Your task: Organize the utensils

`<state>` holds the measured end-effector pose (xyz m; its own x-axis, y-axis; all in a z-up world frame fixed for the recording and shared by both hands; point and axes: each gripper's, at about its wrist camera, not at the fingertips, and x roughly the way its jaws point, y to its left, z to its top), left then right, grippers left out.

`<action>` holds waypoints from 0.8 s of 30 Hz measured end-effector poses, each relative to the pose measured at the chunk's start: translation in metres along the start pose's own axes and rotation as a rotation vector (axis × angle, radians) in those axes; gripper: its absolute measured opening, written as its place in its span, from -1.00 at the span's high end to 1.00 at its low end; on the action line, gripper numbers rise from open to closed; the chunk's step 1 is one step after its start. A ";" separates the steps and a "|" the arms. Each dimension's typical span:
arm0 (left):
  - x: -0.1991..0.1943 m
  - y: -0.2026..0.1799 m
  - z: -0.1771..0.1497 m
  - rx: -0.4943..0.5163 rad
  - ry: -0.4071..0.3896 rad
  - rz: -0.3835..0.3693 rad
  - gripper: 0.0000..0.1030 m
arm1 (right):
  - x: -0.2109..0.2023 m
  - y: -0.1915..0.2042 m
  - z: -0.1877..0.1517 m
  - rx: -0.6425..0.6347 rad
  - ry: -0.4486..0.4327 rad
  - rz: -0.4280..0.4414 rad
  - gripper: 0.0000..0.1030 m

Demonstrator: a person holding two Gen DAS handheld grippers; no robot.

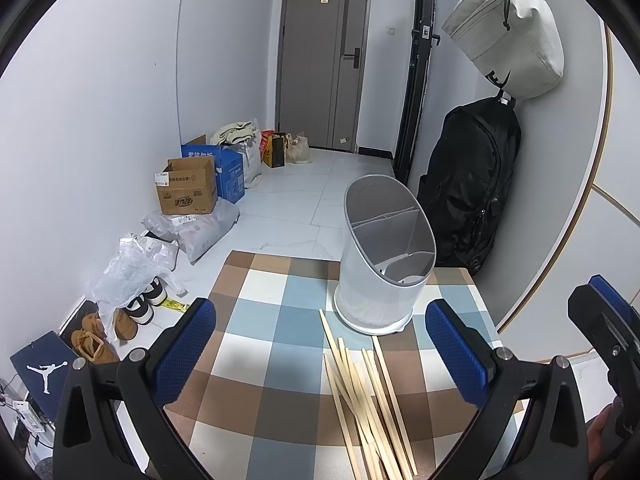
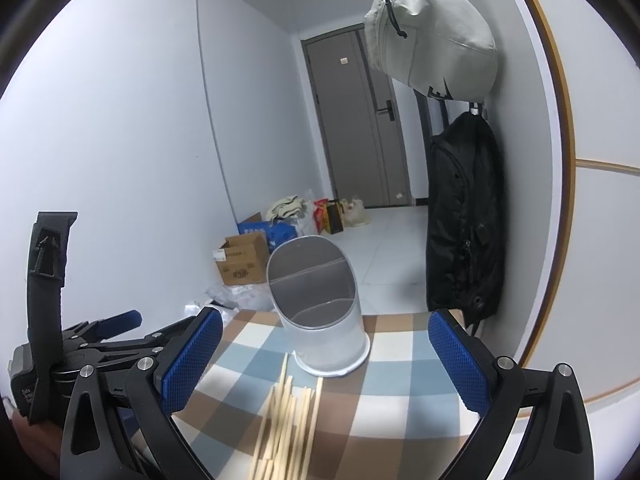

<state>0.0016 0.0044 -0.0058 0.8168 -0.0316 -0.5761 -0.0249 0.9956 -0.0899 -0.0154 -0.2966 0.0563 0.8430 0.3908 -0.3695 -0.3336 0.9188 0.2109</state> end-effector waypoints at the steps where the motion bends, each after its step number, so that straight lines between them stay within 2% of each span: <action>1: 0.000 0.000 0.000 0.001 0.000 0.001 -0.98 | 0.000 0.000 0.000 0.000 0.000 0.000 -1.00; 24: 0.000 -0.001 0.000 0.000 0.001 0.001 -0.98 | 0.001 0.002 0.000 0.003 0.003 0.002 -1.00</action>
<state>0.0016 0.0033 -0.0060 0.8163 -0.0308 -0.5767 -0.0254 0.9957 -0.0891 -0.0152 -0.2944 0.0568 0.8415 0.3924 -0.3714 -0.3337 0.9181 0.2139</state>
